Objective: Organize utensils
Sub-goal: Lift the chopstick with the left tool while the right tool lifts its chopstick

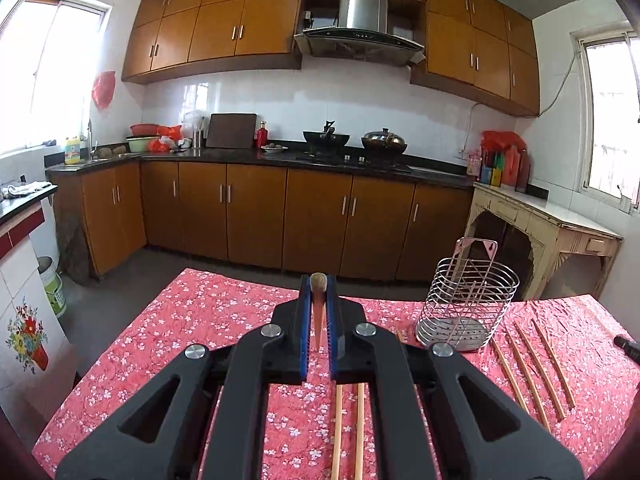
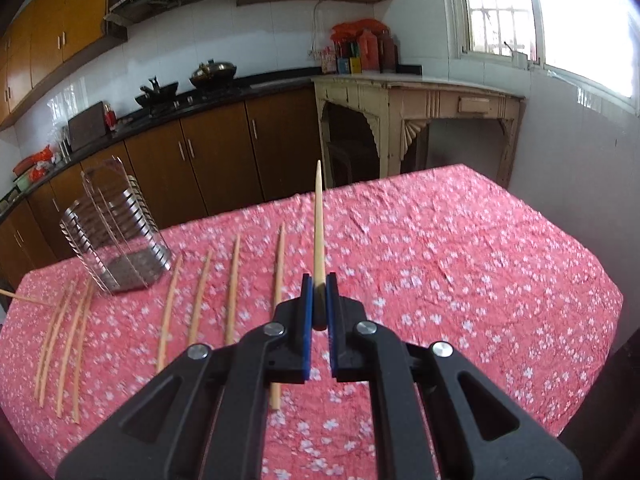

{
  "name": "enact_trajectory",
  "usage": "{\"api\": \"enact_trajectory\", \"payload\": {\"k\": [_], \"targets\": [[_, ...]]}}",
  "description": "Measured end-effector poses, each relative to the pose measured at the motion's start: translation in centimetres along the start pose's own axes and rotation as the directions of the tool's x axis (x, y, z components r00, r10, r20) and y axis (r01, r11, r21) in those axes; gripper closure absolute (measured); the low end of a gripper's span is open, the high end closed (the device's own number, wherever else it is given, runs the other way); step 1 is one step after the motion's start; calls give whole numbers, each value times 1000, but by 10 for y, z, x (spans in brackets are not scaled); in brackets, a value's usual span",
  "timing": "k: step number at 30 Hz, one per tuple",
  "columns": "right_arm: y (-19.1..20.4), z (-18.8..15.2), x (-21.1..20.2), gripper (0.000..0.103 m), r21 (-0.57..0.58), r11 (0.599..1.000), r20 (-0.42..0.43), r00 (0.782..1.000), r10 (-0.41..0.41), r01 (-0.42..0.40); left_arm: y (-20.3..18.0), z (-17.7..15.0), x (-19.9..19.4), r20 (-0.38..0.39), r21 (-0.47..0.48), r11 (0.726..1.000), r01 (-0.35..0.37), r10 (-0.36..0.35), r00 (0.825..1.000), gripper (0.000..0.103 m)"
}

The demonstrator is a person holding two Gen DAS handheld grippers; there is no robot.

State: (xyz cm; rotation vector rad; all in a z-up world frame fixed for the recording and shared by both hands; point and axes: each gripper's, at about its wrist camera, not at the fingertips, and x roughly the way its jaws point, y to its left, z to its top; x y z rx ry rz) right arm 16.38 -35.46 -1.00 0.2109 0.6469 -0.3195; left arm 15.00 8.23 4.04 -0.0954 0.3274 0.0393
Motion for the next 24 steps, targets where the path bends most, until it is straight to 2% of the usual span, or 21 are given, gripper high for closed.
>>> {"api": "enact_trajectory", "payload": {"k": [4,10,13,18,24], "targets": [[-8,-20,29,95,3,1000,-85,996,-13,14,-2,-1,0,1,6,1000,-1,1,1000,96],[-14,-35,44,95,10,1000,-126,992,-15,16,-3,0,-1,11,10,1000,-2,2,1000,96],[-14,-32,38,95,12,1000,-101,995,-8,9,-4,1,-1,14,14,1000,-1,1,1000,96],[-11,-17,15,94,-5,1000,-1,1000,2,-2,-4,0,-2,19,14,1000,4,-5,1000,96],[-12,6,-7,95,19,999,115,993,34,-36,-5,1,-4,27,17,1000,7,-8,1000,96]]}}
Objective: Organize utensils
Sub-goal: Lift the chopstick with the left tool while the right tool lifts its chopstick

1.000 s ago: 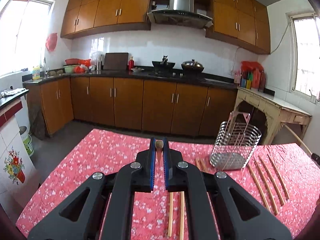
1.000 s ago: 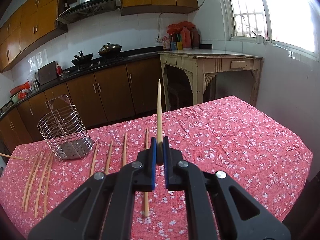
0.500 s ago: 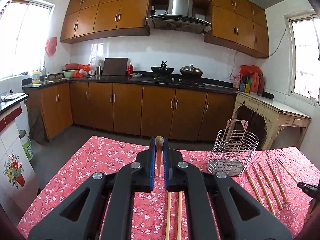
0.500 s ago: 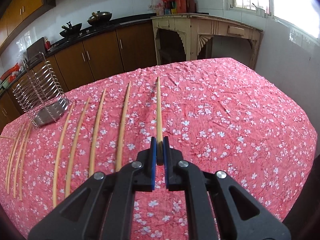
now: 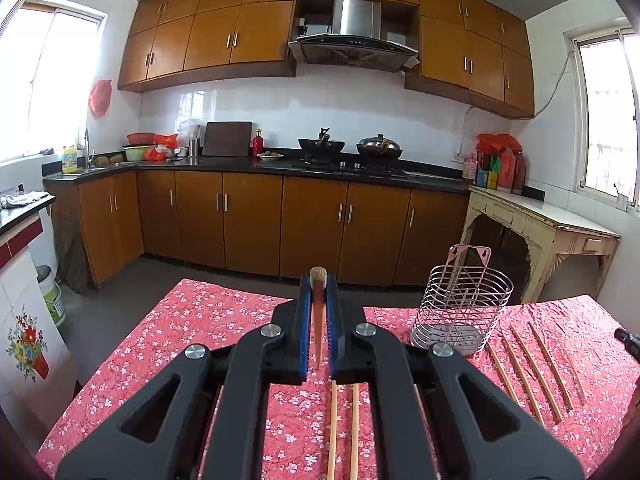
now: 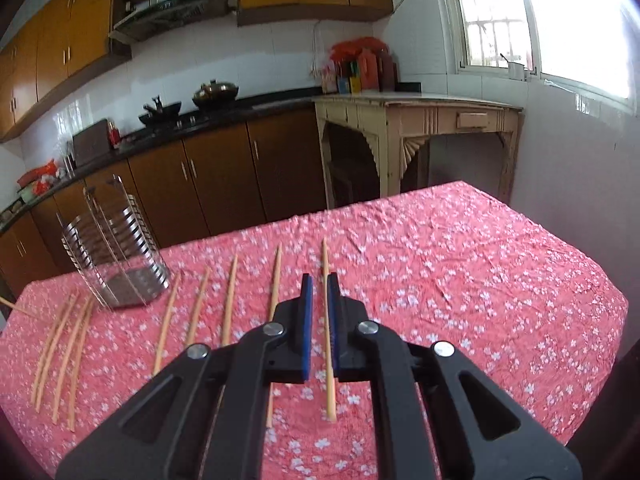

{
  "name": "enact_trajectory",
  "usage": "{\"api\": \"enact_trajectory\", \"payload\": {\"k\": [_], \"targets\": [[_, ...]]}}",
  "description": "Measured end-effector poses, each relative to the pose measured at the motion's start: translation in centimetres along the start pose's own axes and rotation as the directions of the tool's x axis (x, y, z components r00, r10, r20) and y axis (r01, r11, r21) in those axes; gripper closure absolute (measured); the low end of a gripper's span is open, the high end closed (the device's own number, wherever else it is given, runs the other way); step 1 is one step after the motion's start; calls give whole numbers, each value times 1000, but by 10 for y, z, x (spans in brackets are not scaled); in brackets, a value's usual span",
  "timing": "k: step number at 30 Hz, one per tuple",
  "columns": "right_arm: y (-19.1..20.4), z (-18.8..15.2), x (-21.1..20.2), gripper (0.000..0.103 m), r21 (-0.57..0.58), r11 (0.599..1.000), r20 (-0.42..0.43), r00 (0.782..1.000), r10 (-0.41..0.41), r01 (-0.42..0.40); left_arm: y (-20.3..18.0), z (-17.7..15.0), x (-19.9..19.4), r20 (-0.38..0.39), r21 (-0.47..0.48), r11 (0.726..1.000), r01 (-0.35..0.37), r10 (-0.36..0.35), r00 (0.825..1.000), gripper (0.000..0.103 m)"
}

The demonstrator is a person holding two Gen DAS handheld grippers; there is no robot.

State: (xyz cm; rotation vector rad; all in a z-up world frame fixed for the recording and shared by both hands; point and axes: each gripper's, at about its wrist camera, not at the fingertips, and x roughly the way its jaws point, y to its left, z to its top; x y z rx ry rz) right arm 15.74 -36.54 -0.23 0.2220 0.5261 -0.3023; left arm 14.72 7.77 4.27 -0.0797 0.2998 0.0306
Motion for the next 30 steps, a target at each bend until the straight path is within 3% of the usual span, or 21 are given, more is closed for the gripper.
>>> {"api": "enact_trajectory", "payload": {"k": [4,7,10,15,24,30], "targets": [[-2,10,-3,96,19,1000,23,1000,13,-13,1,-1,0,0,-1,1000,-1,1,1000,96],[-2,5,5,94,8,1000,-47,999,25,-25,4,-2,-1,0,-5,1000,0,0,1000,96],[-5,-14,17,84,-2,1000,-128,992,10,-10,10,-5,-4,2,-10,1000,-6,6,1000,96],[1,-45,34,83,17,997,-253,964,80,-78,20,-13,-12,-10,-18,1000,-16,16,1000,95],[40,-62,33,82,-58,980,-286,944,165,-189,31,-18,-17,-34,-45,999,-30,29,999,96],[54,-73,34,82,-119,975,-311,939,145,-189,26,-17,-17,-29,-39,999,-15,14,999,96]]}}
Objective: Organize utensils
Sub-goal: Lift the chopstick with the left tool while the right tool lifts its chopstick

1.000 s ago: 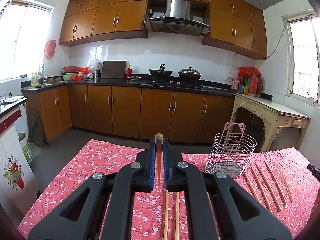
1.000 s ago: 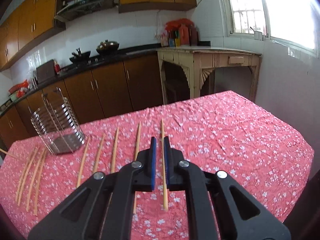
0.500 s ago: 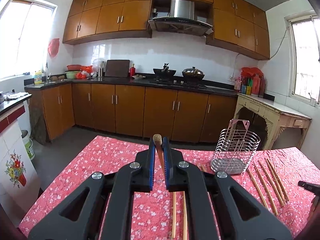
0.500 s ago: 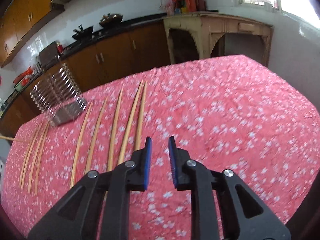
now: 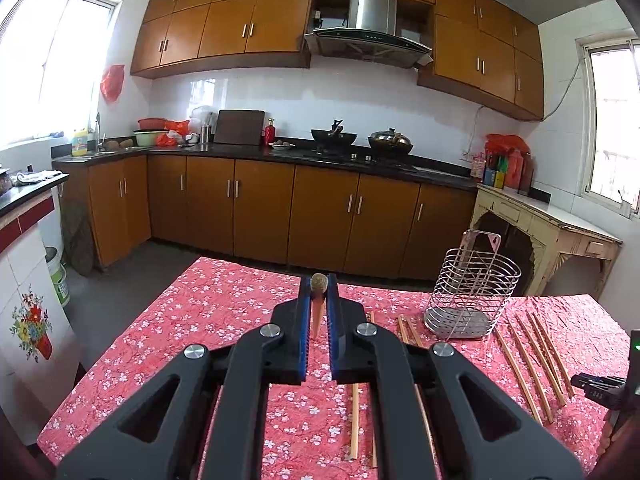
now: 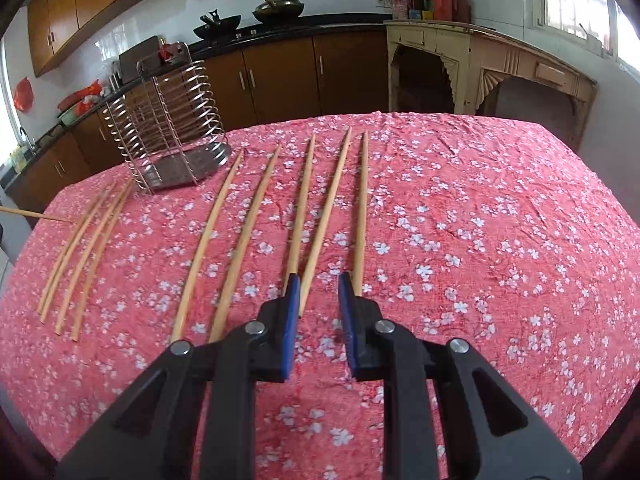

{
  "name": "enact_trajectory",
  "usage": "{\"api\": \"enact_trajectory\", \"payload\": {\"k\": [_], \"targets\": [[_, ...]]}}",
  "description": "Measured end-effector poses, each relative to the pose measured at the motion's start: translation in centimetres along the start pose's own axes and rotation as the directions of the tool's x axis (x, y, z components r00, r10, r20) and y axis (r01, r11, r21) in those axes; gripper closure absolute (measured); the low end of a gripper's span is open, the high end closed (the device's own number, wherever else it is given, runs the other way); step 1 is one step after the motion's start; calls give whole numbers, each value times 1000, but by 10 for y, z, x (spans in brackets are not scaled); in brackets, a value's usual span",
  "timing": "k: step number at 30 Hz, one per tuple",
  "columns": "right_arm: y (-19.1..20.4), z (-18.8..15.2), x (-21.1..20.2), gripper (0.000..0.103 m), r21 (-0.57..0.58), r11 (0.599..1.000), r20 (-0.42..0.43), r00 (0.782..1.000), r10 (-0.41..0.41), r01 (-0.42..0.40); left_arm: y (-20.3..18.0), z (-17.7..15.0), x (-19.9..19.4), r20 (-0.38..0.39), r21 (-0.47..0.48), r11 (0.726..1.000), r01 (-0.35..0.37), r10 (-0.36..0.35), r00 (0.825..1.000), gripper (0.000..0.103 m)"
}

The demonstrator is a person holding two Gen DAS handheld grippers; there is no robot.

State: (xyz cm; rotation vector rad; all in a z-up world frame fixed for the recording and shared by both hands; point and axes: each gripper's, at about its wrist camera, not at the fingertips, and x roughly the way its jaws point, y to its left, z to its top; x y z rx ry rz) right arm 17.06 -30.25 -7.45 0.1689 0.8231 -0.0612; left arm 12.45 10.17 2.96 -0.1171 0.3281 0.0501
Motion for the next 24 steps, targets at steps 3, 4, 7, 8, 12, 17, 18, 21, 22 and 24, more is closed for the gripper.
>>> {"api": "enact_trajectory", "payload": {"k": [3,4,7,8,12,17,18,21,22,24], "targets": [[-5,0,4,82,18,999,-9,999,-38,38,-2,0,-1,2,6,1000,3,-3,1000,96],[-8,1,6,82,25,998,-13,998,-58,58,-2,0,-1,3,6,1000,3,-3,1000,96],[-11,-1,11,82,27,996,-39,996,-83,84,-3,1,-1,5,9,1000,2,-2,1000,96],[-12,-2,13,82,24,996,-45,995,-90,91,-3,0,0,5,8,1000,2,-2,1000,96],[-12,-9,18,81,22,994,-77,991,-107,109,-2,0,-1,4,11,1000,4,-4,1000,96],[-5,-9,16,95,-12,990,-66,988,-140,139,-2,0,-1,4,12,1000,1,-1,1000,96],[-7,-9,15,95,-2,990,-63,988,-140,140,-2,0,-1,4,12,1000,2,-2,1000,96],[-13,-10,6,96,31,991,-24,991,-133,134,-4,0,-1,4,17,1000,2,-2,1000,96],[-15,-8,0,96,39,990,-2,991,-136,136,-5,0,-1,4,19,1000,3,-3,1000,96],[-18,-4,-13,96,46,989,44,989,-144,142,-5,1,-1,5,20,1000,5,-5,1000,96]]}}
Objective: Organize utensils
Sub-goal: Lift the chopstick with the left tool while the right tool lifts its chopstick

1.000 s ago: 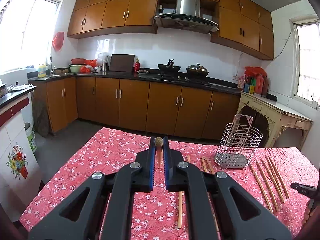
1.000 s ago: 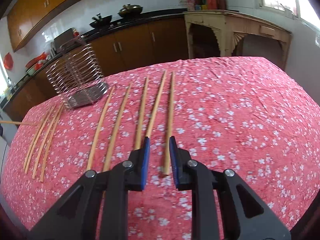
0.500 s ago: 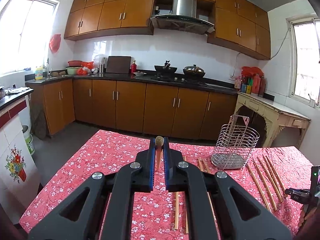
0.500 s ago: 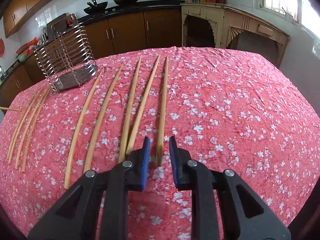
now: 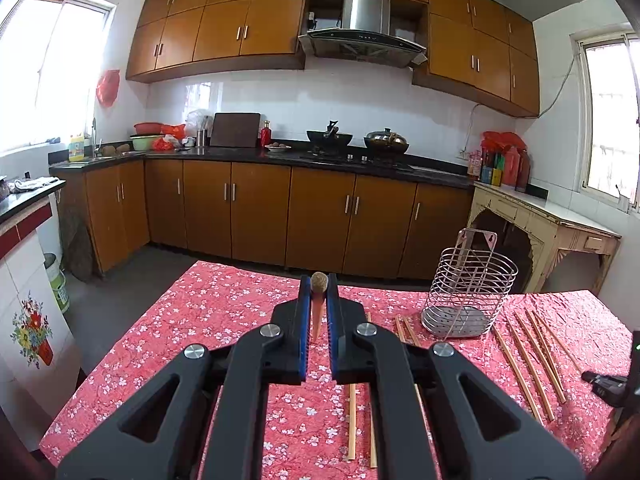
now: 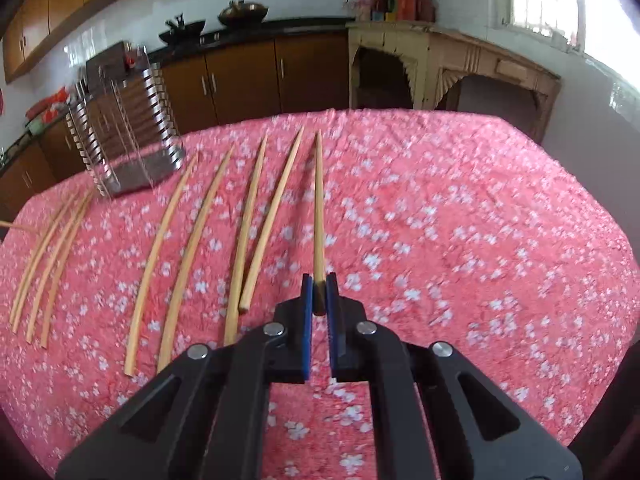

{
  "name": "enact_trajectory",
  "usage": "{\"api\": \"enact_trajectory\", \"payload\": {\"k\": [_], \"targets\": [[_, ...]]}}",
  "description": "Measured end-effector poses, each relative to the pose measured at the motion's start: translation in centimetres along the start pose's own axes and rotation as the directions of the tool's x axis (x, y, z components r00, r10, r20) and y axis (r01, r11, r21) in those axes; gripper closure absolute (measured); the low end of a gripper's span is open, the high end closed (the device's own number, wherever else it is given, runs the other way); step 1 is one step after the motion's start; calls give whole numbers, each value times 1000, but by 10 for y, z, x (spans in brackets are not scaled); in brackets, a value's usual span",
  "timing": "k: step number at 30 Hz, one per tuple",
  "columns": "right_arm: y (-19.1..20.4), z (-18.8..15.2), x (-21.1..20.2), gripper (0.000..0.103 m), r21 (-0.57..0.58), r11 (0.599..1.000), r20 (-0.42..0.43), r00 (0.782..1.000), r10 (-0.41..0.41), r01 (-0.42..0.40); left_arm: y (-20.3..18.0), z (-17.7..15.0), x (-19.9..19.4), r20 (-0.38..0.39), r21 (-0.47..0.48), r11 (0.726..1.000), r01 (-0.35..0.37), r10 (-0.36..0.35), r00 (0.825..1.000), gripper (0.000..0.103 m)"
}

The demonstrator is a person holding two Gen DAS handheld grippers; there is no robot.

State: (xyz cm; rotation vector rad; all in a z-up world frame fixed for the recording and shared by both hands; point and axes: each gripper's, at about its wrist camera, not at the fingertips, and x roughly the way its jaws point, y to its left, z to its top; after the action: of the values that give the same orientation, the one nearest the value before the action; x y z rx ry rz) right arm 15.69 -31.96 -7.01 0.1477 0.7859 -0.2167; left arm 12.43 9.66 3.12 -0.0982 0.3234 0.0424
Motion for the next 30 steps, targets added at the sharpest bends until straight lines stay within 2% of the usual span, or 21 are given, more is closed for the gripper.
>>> {"api": "enact_trajectory", "payload": {"k": [6,12,30], "targets": [[-5,25,-43,96,-1,1000,176,984,-21,22,-1,3,-1,9,4,1000,-1,1,1000,96],[-8,57,-69,96,29,1000,290,957,0,-9,-4,6,0,15,8,1000,0,-1,1000,96],[-35,127,-93,96,126,987,429,903,33,-96,-6,33,11,57,12,1000,-2,1,998,96]]}}
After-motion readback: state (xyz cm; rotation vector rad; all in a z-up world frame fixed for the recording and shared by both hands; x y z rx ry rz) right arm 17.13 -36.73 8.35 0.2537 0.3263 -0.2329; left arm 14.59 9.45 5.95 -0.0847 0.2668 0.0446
